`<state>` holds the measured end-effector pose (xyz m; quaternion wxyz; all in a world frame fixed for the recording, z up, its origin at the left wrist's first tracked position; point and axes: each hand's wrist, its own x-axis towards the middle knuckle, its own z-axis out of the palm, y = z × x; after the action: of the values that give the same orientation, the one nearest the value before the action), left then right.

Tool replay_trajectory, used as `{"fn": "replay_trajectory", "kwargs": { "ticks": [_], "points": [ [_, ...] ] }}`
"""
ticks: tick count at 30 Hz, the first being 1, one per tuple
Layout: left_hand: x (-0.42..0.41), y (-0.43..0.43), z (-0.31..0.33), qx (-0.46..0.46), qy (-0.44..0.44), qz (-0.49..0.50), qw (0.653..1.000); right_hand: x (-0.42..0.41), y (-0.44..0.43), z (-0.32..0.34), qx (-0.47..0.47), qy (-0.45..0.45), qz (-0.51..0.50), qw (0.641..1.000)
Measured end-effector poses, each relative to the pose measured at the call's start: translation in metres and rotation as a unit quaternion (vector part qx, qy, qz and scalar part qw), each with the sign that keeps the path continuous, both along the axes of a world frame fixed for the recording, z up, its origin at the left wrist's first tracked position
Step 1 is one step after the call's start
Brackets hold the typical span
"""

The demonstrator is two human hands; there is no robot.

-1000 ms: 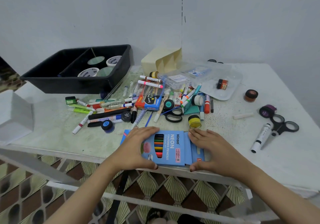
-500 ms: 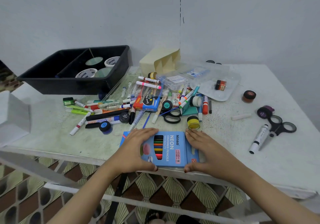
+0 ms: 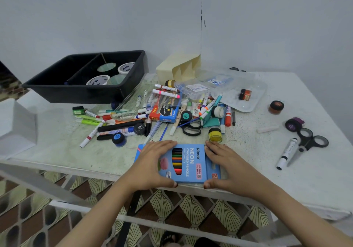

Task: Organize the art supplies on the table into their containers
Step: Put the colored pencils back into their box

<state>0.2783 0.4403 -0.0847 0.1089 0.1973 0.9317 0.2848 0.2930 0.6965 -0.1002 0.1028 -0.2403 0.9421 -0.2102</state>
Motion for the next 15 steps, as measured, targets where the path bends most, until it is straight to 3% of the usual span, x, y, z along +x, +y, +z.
{"fn": "replay_trajectory", "kwargs": {
  "ticks": [8,12,15],
  "points": [
    [0.003,-0.002,0.001,0.044,0.037,0.025,0.998,0.012,0.0,-0.005,-0.113,0.03,-0.058,0.991],
    [0.002,0.005,0.008,0.069,0.049,0.054,0.995,0.018,-0.009,-0.003,-0.27,0.074,-0.119,0.953],
    [0.0,0.014,0.015,0.061,0.074,0.05,0.994,0.021,-0.018,0.007,-0.375,0.045,-0.134,0.916]
  ]
}}
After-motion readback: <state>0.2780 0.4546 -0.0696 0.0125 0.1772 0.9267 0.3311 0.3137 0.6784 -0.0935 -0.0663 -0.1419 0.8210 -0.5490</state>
